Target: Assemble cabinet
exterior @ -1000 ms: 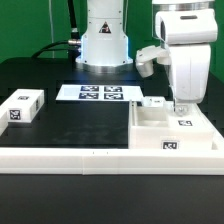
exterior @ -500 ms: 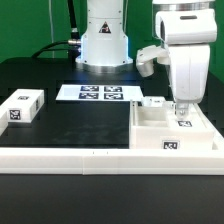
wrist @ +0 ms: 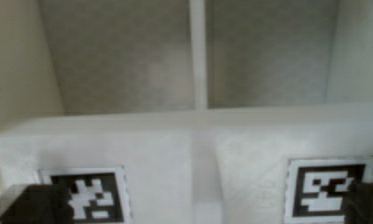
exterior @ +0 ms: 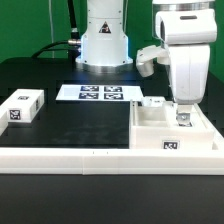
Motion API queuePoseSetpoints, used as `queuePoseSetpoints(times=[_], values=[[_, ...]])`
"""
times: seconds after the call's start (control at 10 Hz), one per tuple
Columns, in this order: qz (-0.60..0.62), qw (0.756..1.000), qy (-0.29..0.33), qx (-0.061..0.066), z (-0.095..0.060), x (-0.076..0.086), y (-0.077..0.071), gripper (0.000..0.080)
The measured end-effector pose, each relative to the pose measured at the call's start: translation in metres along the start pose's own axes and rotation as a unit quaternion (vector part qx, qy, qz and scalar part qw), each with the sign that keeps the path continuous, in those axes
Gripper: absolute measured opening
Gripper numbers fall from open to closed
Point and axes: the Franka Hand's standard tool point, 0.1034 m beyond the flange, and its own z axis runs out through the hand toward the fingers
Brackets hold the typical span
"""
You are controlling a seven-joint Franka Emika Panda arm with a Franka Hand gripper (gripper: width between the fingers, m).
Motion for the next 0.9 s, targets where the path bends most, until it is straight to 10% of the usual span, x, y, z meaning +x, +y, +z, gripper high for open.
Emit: queuePoseSetpoints(times=[0.9], values=[[0.022, 1.0, -0.016, -0.013, -0.04, -0.001, -0.056, 0.0797]])
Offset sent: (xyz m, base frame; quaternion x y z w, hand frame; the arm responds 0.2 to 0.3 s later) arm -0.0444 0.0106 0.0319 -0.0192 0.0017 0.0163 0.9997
